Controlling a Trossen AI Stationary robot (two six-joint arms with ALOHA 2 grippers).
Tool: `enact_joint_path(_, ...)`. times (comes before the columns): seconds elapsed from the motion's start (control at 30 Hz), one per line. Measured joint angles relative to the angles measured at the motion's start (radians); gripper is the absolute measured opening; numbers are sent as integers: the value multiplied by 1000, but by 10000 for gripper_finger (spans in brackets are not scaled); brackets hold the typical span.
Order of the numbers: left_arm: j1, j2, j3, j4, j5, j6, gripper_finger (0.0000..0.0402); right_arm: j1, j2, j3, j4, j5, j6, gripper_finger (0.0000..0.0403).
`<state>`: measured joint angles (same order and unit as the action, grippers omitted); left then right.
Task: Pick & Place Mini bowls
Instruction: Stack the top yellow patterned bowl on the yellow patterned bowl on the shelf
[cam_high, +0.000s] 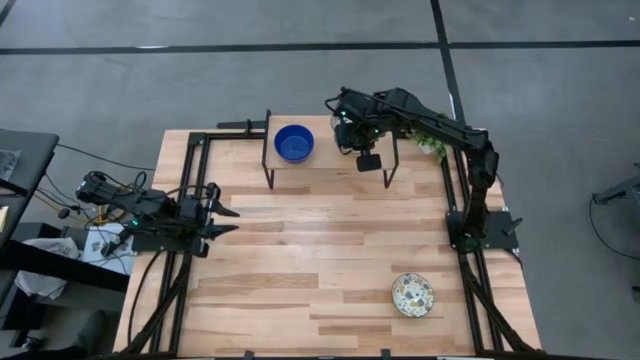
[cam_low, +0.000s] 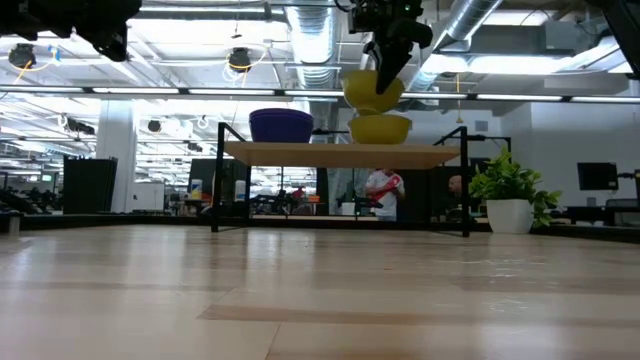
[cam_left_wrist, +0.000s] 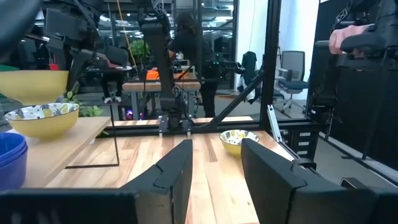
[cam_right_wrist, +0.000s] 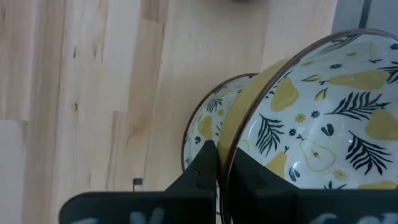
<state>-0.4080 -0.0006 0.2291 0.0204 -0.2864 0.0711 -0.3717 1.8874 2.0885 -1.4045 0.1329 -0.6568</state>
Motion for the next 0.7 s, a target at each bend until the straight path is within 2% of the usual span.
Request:
enact_joint_path(0.5, 0, 0, 0, 2, 0, 0, 137, -8, 0, -3, -10, 4, 81, 0)
enact_joint_path(0.7, 0, 0, 0, 2, 0, 0, 137, -7, 0, -75, 5, 32, 99, 0)
